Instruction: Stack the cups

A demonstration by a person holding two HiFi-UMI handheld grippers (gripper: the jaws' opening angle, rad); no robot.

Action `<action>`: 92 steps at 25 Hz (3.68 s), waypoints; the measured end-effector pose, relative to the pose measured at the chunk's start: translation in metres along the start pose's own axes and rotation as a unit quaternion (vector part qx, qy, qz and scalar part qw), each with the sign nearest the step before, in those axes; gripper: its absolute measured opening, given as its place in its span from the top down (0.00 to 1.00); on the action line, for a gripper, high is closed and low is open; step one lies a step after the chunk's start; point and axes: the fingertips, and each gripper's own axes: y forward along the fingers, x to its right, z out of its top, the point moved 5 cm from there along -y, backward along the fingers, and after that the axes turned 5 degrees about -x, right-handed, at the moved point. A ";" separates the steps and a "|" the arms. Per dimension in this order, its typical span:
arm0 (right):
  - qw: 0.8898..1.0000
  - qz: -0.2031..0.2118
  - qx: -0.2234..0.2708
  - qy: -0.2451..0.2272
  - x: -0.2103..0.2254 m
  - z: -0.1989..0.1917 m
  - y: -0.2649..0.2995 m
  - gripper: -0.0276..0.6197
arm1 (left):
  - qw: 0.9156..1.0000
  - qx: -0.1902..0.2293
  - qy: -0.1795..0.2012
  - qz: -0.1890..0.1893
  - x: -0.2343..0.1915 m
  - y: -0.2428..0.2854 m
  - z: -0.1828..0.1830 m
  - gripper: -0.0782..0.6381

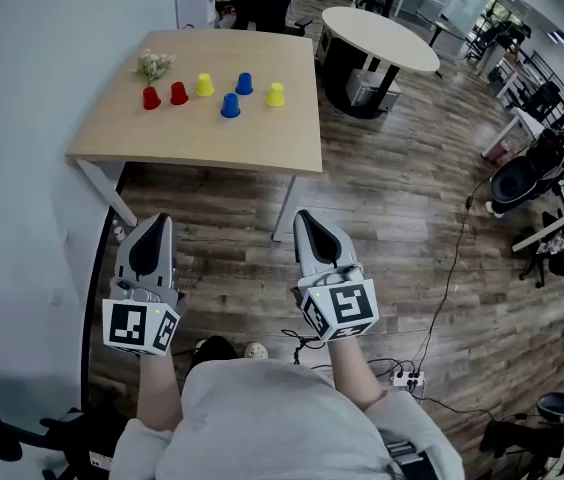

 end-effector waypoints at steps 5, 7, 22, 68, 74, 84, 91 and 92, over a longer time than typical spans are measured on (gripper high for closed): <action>1.000 0.004 0.015 0.005 0.005 0.002 0.003 0.94 | 1.000 0.007 0.015 -0.007 0.004 0.006 0.000 0.88; 1.000 0.004 0.013 0.000 0.008 0.001 0.007 0.94 | 1.000 0.006 0.014 -0.007 0.002 0.011 0.000 0.88; 1.000 -0.005 0.009 -0.010 0.020 0.006 0.118 0.94 | 0.999 0.019 -0.003 -0.040 -0.071 0.100 -0.001 0.88; 0.999 -0.050 -0.002 0.015 0.059 -0.012 0.434 0.94 | 0.996 -0.011 -0.017 -0.084 -0.302 0.338 -0.050 0.88; 0.999 -0.034 -0.003 0.009 0.093 -0.008 0.488 0.94 | 0.997 -0.008 -0.013 -0.072 -0.314 0.391 -0.049 0.88; 0.999 -0.003 -0.049 0.021 0.137 -0.031 0.556 0.94 | 0.999 -0.028 -0.016 -0.040 -0.322 0.448 -0.061 0.88; 0.989 0.014 -0.137 0.057 0.151 -0.094 0.579 0.94 | 0.998 -0.053 -0.023 -0.036 -0.319 0.473 -0.085 0.88; 0.987 0.013 -0.149 0.064 0.152 -0.104 0.580 0.94 | 0.997 -0.058 -0.025 -0.038 -0.319 0.476 -0.088 0.88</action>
